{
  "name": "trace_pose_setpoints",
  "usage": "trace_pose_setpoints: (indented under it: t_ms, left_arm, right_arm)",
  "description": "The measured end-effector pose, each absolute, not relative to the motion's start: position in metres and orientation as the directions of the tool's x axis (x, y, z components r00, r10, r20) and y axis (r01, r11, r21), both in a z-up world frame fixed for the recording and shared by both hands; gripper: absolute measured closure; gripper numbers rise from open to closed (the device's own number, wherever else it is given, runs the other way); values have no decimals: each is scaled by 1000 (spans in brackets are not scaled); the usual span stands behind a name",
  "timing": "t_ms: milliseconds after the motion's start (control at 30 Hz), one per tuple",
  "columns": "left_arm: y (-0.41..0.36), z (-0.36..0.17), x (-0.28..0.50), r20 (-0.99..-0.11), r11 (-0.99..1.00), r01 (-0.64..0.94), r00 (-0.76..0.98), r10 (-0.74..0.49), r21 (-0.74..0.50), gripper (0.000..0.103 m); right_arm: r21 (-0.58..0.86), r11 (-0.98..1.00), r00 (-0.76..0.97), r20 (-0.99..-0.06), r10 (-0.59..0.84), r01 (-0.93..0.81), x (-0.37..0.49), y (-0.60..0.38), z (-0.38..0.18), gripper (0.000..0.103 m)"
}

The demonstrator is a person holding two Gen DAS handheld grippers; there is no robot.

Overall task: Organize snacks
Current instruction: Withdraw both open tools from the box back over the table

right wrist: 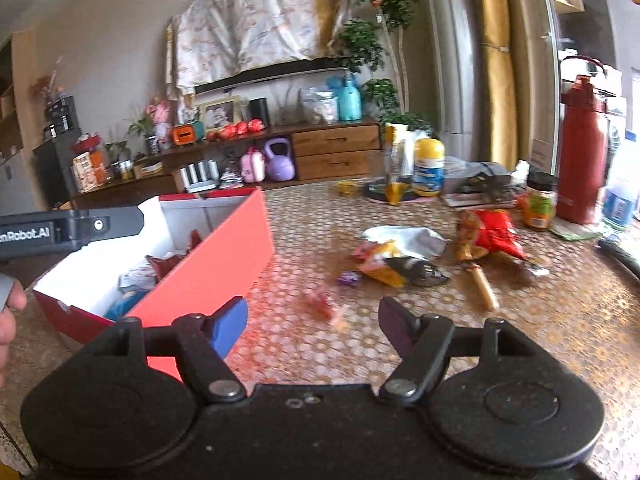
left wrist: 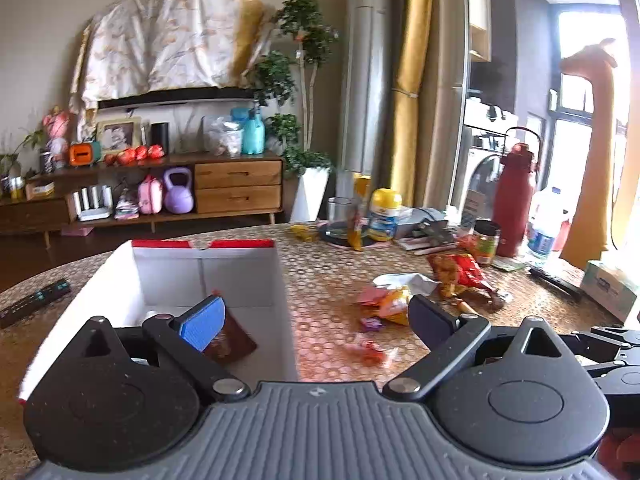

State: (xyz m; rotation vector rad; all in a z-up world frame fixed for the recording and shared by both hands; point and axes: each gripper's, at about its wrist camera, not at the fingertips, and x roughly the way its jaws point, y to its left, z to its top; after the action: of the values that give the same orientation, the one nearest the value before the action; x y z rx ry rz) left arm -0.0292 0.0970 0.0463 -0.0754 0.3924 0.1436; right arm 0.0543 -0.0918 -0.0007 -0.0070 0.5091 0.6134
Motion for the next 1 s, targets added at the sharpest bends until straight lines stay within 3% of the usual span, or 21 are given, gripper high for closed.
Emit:
trace_pose_setpoints:
  t_ms: [533, 1000]
  left_arm:
    - [43, 25, -2, -424, 997, -68, 905, 42, -47, 4]
    - [26, -11, 39, -489, 994, -100, 870, 71, -33, 4]
  right_arm:
    - [145, 897, 768, -471, 434, -418, 64, -147, -18, 23]
    - [144, 940, 798, -499, 338, -308, 78, -182, -37, 20]
